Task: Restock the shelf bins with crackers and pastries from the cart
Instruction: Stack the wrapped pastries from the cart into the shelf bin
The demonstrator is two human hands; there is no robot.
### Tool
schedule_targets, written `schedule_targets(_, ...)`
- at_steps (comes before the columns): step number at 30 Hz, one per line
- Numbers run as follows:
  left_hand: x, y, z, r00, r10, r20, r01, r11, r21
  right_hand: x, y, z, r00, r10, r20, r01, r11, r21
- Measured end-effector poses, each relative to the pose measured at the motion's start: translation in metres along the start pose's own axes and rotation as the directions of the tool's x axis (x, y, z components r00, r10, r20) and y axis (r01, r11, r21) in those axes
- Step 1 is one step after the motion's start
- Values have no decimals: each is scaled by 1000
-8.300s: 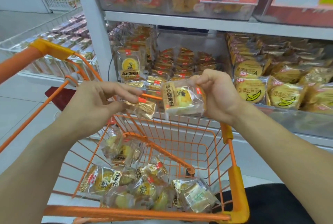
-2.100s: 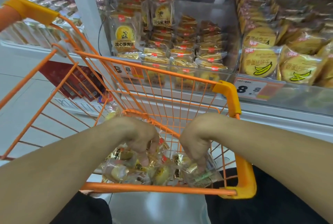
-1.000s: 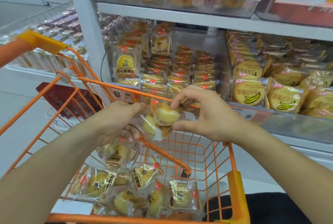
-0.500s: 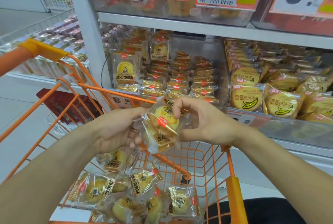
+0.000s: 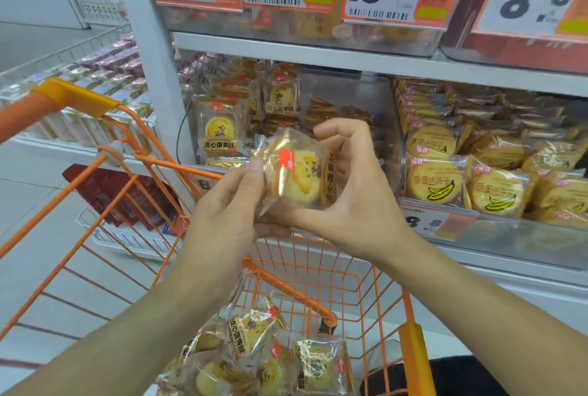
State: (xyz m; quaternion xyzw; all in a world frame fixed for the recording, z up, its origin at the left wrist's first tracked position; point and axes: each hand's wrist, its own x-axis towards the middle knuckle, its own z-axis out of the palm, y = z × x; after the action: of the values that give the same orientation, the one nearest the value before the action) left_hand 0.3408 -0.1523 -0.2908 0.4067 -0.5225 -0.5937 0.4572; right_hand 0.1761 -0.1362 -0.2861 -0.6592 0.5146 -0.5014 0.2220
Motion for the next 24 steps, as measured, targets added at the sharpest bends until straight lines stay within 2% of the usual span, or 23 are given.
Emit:
schedule_targets(3,1,-6,2,999,-1,37,3,998,-58,0,7,8,999,-21,46,23,999,-44)
schedule_targets(6,4,-10,0,999,22,43,-19,997,-74,1,9,20,998,-65,8,65,997,-52)
schedule_targets(9,6,-12,-2,997,82,7,-82,995,-51,4,11,28,996,70,-52,-63,991,122)
schedule_targets(12,5,-9,-2,985,168,34,-171,980,100,8,13,33,968,216,-128,-168,937,307)
schedule_targets(15,6,-10,-1,981,182,73,-194,945,262,7,12,44,942,310,-131,-237,887,397)
schedule_targets(18,11,-14,-2,992,112,54,-122,960,251,2,11,59,951,298,-86,-278,942,188)
schedule_targets(21,15,-15,-5,999,43,24,-47,972,231,3,7,65,951,310,-6,-310,951,3)
schedule_targets(24,24,-14,-11,994,45,-102,-34,994,108,1,3,62,934,306,186,-292,951,-97)
